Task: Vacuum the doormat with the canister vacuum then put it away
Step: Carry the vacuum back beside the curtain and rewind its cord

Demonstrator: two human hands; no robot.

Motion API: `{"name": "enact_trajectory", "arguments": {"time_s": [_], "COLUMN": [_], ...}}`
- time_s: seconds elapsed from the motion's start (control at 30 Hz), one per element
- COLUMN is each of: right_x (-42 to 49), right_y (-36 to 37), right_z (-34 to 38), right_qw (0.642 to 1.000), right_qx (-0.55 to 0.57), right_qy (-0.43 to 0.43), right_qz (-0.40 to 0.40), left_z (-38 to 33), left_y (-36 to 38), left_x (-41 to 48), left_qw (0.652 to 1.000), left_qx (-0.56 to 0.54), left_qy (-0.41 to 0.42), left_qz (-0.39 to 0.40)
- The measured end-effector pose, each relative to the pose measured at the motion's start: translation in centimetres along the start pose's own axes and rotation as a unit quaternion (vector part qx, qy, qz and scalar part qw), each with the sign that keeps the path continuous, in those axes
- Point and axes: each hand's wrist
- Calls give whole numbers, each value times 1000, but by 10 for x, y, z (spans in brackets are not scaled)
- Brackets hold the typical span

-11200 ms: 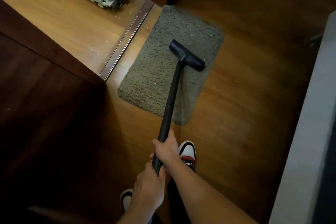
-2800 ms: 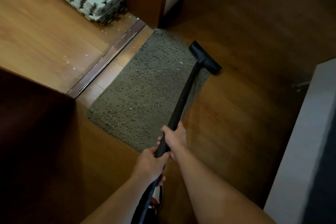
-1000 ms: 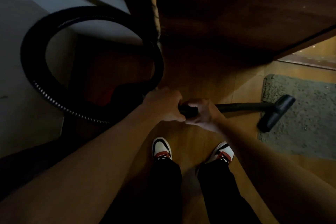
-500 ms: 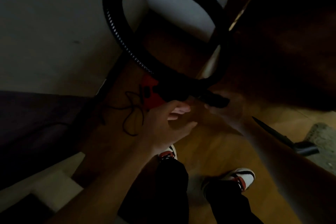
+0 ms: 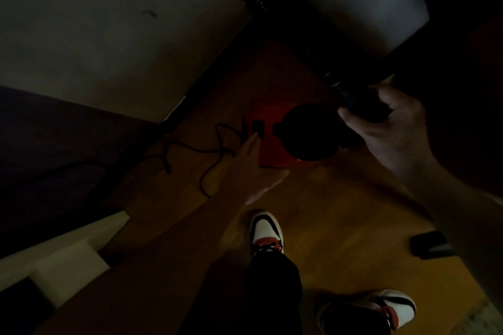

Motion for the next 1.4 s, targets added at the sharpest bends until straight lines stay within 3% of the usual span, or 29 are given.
{"name": "enact_trajectory", "arguments": {"time_s": [0.2,0.4,0.53,0.73,1.07,1.2,1.4], "right_x": [5,6,7,4,-5,-16,-42], "right_y": [9,16,22,18,2,-8,-22], "right_z": [-4,-9,-11,5,56,85,140], "right_qw": [1000,1000,999,999,995,994,992], "right_qx": [12,23,39,7,-19,-2,29], "right_qy": [0,4,18,15,-30,-48,-26], "right_qz": [7,5,13,45,97,94,120], "left_z": [16,19,11,6,-25,-55,-72], "left_y": [0,11,9,-3,-51,-101,-150], "left_x": [28,37,38,27,-47,-99,-167], "left_qw": [995,996,991,990,987,993,977], "left_qx": [38,70,95,18,-156,-85,-137], "left_qy": [-1,12,-12,-54,-29,-28,-8], "left_qz": [89,61,95,133,16,-74,-163]}}
Point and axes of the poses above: each hand's wrist, its own x-axis towards the middle knuckle, its own y-axis out of the palm, z = x × y
